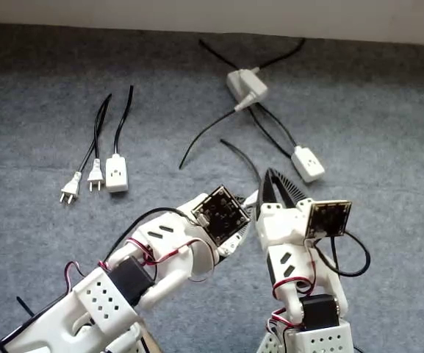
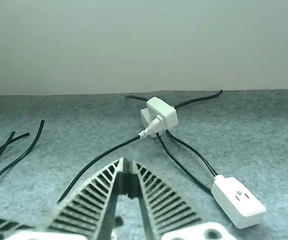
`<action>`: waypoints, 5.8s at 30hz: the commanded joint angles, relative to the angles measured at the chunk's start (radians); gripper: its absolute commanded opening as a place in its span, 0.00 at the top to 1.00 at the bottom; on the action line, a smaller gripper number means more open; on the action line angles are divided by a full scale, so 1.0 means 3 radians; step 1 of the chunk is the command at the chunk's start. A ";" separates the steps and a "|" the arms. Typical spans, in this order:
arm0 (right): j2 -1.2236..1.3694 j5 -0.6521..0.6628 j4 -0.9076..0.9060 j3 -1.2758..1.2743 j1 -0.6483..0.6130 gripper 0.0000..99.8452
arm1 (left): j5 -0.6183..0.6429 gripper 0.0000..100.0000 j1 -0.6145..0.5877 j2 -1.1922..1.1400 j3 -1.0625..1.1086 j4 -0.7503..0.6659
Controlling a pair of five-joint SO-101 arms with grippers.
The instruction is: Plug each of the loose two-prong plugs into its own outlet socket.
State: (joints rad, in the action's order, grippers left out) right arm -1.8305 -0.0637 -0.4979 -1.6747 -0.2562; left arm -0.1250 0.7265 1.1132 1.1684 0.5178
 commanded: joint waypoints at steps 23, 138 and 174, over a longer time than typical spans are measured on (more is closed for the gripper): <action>-0.0003 0.0046 0.0003 -0.0079 0.0018 0.99 | 0.0015 0.99 0.0182 0.0146 -0.0110 -0.0051; -0.0003 0.0235 -0.1476 -0.0105 0.2110 0.63 | -0.0312 0.99 0.0453 -0.3041 -0.1568 -0.0210; -0.0003 0.0235 -0.1476 -0.0105 0.2110 0.63 | -0.0471 0.99 0.0499 -0.3255 -0.1752 0.0113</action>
State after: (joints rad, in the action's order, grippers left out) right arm -1.8197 -0.0054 -0.9367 -1.6763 0.3682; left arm -0.2539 0.8876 0.1419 0.6575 0.5255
